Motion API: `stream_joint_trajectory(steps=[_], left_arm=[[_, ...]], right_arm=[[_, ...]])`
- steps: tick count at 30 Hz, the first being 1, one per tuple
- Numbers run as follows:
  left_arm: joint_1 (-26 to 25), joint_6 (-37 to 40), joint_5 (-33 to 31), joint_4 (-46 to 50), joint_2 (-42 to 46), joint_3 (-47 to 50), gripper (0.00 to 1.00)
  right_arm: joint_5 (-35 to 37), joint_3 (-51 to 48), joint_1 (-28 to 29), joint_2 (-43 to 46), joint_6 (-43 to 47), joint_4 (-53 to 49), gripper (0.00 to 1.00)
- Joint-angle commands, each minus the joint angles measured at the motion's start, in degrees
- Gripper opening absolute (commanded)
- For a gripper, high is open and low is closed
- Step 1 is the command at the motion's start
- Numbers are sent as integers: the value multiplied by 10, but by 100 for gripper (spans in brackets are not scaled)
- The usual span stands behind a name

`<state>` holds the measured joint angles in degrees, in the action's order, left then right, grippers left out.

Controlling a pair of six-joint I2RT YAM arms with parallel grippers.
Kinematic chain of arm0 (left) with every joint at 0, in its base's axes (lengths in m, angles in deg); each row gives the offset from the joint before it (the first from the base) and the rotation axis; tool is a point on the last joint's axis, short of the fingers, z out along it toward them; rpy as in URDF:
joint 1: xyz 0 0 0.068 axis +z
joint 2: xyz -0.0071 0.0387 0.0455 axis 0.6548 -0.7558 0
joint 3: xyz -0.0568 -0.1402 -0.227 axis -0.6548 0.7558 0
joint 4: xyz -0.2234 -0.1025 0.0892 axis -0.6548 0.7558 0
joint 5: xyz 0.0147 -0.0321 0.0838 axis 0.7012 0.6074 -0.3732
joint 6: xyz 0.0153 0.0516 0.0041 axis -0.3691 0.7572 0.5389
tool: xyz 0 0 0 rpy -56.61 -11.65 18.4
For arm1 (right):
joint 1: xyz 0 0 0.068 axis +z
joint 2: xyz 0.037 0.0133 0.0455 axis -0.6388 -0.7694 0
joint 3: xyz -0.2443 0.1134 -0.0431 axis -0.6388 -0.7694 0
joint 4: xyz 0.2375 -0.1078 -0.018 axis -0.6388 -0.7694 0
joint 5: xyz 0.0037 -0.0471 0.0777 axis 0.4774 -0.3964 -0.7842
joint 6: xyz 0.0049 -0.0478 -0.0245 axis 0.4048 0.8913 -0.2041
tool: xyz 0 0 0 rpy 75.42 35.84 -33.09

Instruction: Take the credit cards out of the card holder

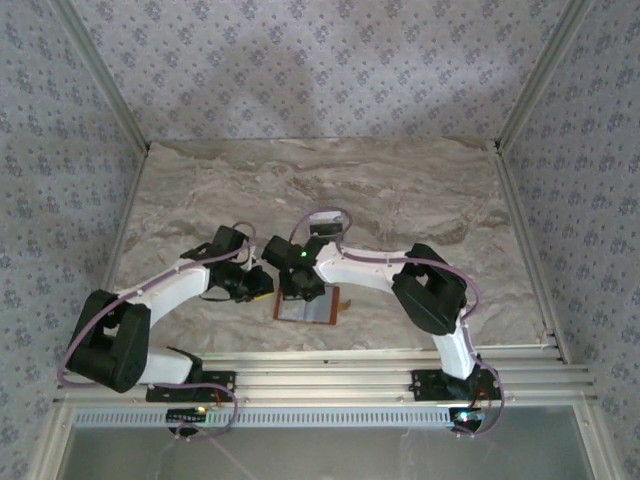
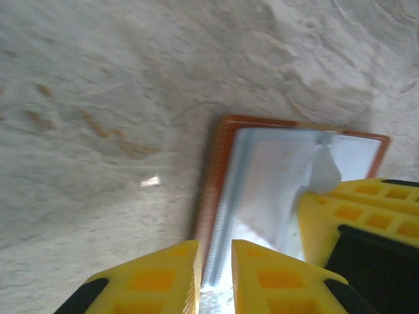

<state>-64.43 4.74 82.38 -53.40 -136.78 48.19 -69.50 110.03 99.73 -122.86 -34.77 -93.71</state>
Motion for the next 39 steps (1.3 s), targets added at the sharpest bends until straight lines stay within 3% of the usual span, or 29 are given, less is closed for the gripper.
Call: stream_joint_trajectory(steps=[1, 7, 18, 31, 39], left_arm=[[-15, -39, 24, -41, -14, -2, 19], [-41, -64, 22, -73, -48, 10, 15], [-44, -65, 31, -98, -115, 23, 16], [-34, -43, -2, -45, -138, 10, 16], [-33, -39, -7, -37, -136, 10, 16]], right_arm=[[-27, -34, 2, 37, -14, 78, 13], [-33, -83, -1, 59, 1, 106, 17], [-2, -118, -3, 80, 22, 96, 19], [129, -102, 2, 96, 19, -110, 29], [163, -132, 3, 140, -10, -167, 30]])
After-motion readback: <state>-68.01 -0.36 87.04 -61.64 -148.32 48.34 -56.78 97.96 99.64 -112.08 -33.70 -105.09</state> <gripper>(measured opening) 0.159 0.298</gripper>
